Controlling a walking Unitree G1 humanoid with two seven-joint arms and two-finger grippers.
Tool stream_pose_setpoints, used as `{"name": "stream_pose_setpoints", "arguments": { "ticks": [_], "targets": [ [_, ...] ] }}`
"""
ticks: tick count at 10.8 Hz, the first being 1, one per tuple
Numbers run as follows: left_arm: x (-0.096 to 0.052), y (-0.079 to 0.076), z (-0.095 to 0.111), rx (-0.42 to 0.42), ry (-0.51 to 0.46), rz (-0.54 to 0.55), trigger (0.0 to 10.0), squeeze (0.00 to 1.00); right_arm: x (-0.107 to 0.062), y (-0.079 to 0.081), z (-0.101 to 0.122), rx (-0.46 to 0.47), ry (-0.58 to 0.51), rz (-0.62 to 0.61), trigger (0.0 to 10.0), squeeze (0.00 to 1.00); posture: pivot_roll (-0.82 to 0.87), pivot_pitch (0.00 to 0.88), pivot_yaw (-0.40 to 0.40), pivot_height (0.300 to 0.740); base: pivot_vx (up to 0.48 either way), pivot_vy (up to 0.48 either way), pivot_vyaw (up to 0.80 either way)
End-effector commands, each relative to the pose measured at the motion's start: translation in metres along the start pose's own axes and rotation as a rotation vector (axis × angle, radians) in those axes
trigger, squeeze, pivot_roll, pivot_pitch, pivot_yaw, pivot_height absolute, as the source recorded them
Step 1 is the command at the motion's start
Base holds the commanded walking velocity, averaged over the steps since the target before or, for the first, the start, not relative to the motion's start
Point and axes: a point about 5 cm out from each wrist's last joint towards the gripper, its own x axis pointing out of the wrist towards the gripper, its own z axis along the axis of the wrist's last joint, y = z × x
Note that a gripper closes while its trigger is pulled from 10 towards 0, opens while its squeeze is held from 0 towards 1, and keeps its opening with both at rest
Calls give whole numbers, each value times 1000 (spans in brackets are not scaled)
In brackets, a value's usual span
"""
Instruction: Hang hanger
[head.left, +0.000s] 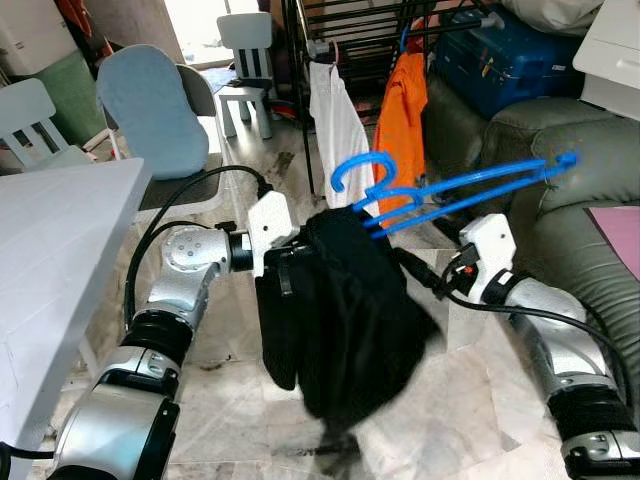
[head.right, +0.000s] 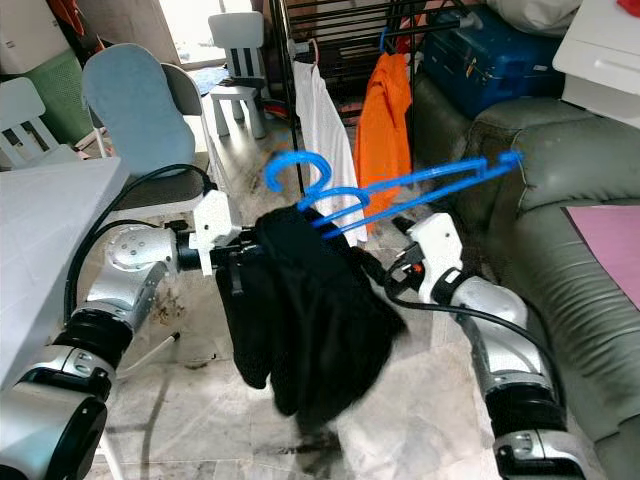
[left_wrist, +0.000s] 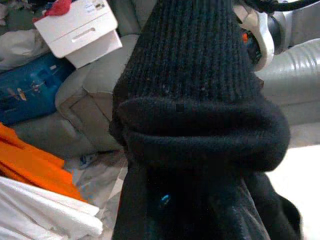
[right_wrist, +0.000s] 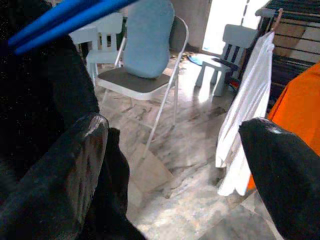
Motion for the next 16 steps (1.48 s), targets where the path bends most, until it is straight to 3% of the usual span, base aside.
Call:
{"name": "stream_pose_setpoints", "arguments": {
  "ticks": [1,5,8,10,13,16],
  "targets": [
    [1,8,16,94,-21,1,0,0,1,4,-2,-5,10,31,10000,0,-206,0,97,740,0,0,0],
    [15,15,40,147,-120,38,0,0,3,13,-14,42,48,72,10000,0,-204,0,94,740,0,0,0],
    [21,20,67,201,-214,57,0,0,1,21,-34,91,134,87,10000,0,-196,0,92,740,0,0,0],
    [22,22,72,212,-227,62,0,0,-1,21,-41,90,164,72,10000,0,-198,0,90,740,0,0,0],
    [18,26,90,217,-278,74,0,0,-12,-2,-58,41,293,-117,10000,0,-198,0,83,740,0,0,0],
    [1,40,102,231,-288,145,0,0,-25,-13,-75,46,395,-252,10000,0,-197,0,80,740,0,0,0]
  ]
}}
